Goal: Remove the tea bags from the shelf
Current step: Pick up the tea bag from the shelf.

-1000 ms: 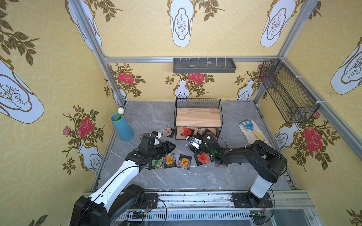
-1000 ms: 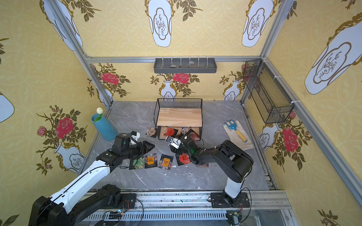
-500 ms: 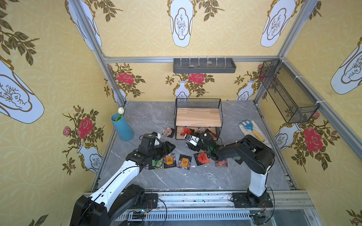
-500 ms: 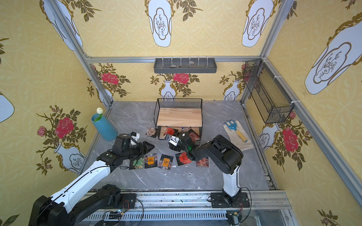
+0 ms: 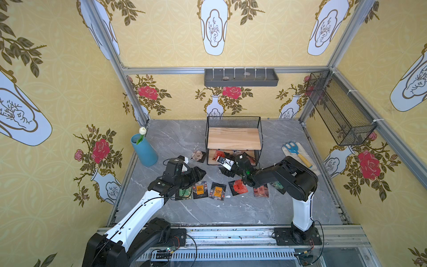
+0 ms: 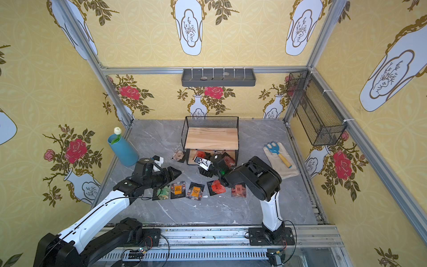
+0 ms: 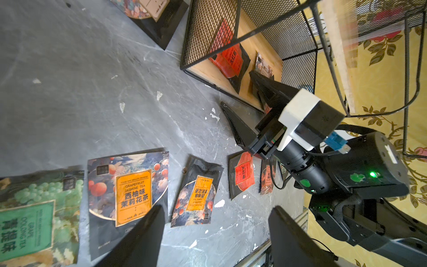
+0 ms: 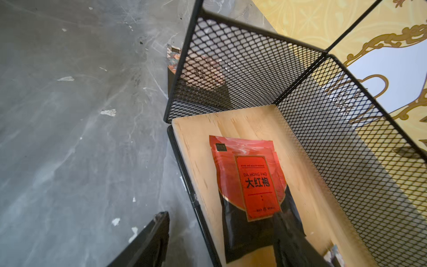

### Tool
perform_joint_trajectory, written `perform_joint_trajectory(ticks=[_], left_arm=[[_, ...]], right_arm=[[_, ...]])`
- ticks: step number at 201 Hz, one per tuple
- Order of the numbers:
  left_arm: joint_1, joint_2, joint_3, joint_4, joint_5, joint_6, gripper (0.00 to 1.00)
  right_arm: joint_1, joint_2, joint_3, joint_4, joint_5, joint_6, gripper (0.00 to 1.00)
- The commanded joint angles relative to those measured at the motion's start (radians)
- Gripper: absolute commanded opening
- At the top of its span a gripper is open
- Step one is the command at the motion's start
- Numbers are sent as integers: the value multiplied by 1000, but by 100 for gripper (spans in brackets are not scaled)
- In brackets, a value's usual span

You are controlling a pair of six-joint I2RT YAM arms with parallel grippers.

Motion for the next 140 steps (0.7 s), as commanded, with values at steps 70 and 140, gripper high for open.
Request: perform_joint_trajectory(ticks=[70, 140], left_arm=[[21, -12, -15, -8, -14, -4, 79], [42, -32, -32, -5, -5, -4, 78]], right_arm=[[-16, 57, 104, -118, -48, 48, 70], [-25, 74, 167, -244, -88, 39, 58]])
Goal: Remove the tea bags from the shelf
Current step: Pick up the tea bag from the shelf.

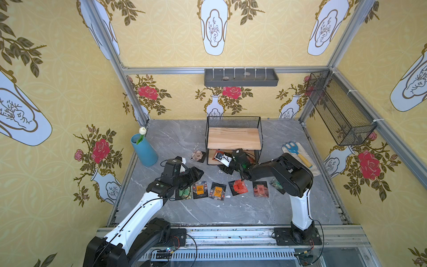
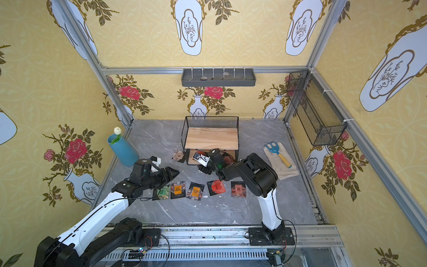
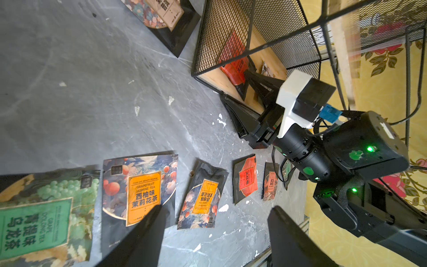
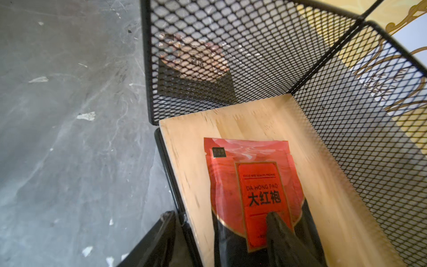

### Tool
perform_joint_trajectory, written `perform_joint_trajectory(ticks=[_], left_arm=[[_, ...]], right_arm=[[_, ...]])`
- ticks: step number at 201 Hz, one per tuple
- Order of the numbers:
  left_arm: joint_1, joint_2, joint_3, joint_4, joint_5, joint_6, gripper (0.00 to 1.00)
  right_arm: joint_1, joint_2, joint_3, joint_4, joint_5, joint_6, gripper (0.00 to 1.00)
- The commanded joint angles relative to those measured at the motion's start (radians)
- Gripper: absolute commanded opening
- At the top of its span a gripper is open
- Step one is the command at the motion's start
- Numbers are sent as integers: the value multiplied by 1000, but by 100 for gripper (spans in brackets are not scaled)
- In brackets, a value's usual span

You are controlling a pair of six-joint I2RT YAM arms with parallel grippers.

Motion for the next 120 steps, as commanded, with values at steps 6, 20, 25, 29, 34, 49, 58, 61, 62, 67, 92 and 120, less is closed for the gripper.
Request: perform_joint_trajectory(ticks=[6, 20, 25, 29, 34, 49, 58, 61, 62, 67, 92, 120], left_arm=[[6, -6, -10, -1, 6, -1, 78], [10, -7, -12, -2, 7, -1, 78], [11, -7, -13, -1, 7, -2, 78], [12, -7, -13, -1, 9, -2, 78], [12, -8, -15, -1, 9, 0, 78], [16, -9, -15, -1, 12, -2, 78], [17, -9, -16, 1, 13, -1, 78], [19, -9, -16, 1, 12, -2, 78], [18, -9, -16, 1, 13, -2, 78], [20, -8, -17, 1, 13, -1, 78], [22, -3, -20, 9, 19, -3, 78], [24, 2, -21, 13, 24, -4, 78]], right_arm=[[-1, 9, 17, -65, -29, -1, 57], [-1, 8, 23, -80, -34, -6, 51], [0, 9, 23, -87, -37, -8, 49], [0, 9, 24, -89, -39, -10, 48], [1, 9, 24, -91, -41, -12, 46], [1, 2, 17, -93, -42, -12, 41], [1, -5, 11, -91, -44, -10, 40], [2, -7, 8, -91, -44, -10, 39], [2, -7, 7, -91, -44, -10, 39], [2, -10, 3, -88, -45, -8, 38], [3, -20, -10, -79, -43, -2, 31], [7, -28, -25, -56, -39, 0, 24]])
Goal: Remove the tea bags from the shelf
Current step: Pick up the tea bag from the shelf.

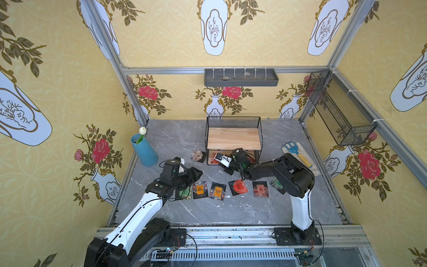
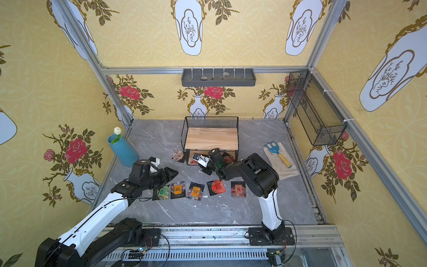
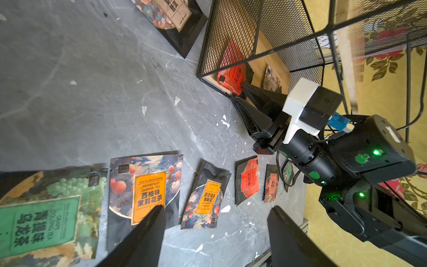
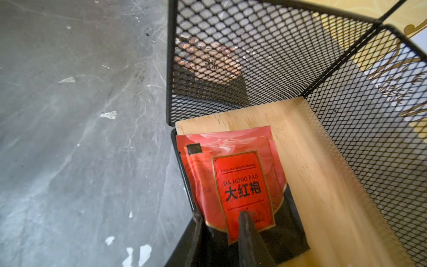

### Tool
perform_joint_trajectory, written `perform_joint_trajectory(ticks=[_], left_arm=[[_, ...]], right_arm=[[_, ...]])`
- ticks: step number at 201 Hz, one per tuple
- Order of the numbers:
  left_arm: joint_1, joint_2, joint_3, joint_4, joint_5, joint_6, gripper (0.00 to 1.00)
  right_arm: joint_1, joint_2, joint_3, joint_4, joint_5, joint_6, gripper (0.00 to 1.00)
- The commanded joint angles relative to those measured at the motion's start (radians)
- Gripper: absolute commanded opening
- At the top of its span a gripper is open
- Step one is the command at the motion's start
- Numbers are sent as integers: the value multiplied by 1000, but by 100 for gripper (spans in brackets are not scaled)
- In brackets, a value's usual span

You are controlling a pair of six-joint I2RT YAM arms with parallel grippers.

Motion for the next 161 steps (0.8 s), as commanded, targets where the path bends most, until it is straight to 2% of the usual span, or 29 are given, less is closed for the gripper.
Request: perform_joint_trajectory(ticks=[1, 44, 76, 161], left_arm=[[2, 4, -9, 12, 10, -1, 78], [3, 4, -10, 12, 11, -4, 78], [3, 5, -9, 14, 12, -5, 78], [2, -12, -7, 6, 15, -4, 78]], right_arm=[[5, -8, -12, -23, 6, 12, 24], [19, -34, -34, -2, 28, 5, 11], [31, -72, -55, 2, 55, -12, 6], [81, -204, -123, -20, 125, -48, 2]])
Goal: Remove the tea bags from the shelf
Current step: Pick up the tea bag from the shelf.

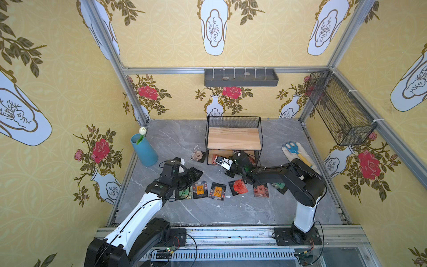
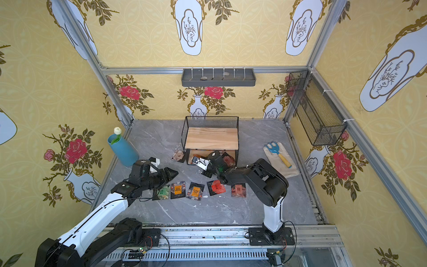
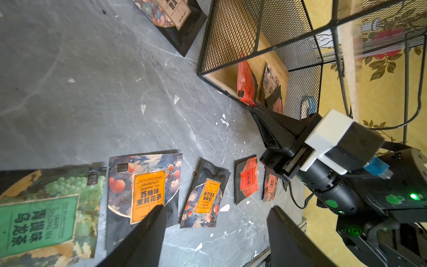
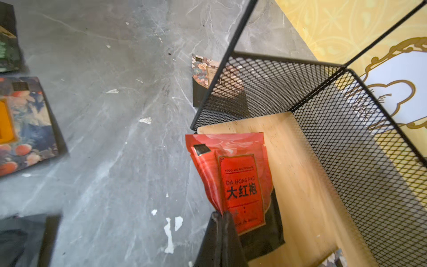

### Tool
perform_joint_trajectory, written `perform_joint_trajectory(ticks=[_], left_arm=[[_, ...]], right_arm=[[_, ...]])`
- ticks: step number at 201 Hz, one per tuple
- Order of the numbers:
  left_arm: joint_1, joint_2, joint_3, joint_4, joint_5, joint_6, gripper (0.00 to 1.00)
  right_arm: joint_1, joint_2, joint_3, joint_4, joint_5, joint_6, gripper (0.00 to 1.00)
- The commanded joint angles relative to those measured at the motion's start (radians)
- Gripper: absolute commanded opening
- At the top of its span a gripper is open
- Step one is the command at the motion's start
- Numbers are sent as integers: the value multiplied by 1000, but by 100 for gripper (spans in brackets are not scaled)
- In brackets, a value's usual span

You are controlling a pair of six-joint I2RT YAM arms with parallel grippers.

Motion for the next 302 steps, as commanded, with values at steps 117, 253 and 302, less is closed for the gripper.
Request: perform_joint_trajectory(ticks=[117, 253, 302], left_arm=[[0, -6, -2, 6, 46, 12, 78], [-93, 98, 63, 47, 33, 13, 78], [-116, 144, 91, 63, 36, 18, 77]], right_arm=[[144, -307, -105, -195, 179, 1, 2], [327, -869, -180, -696, 666, 401, 1], [266, -949, -104, -906, 814, 558, 2]])
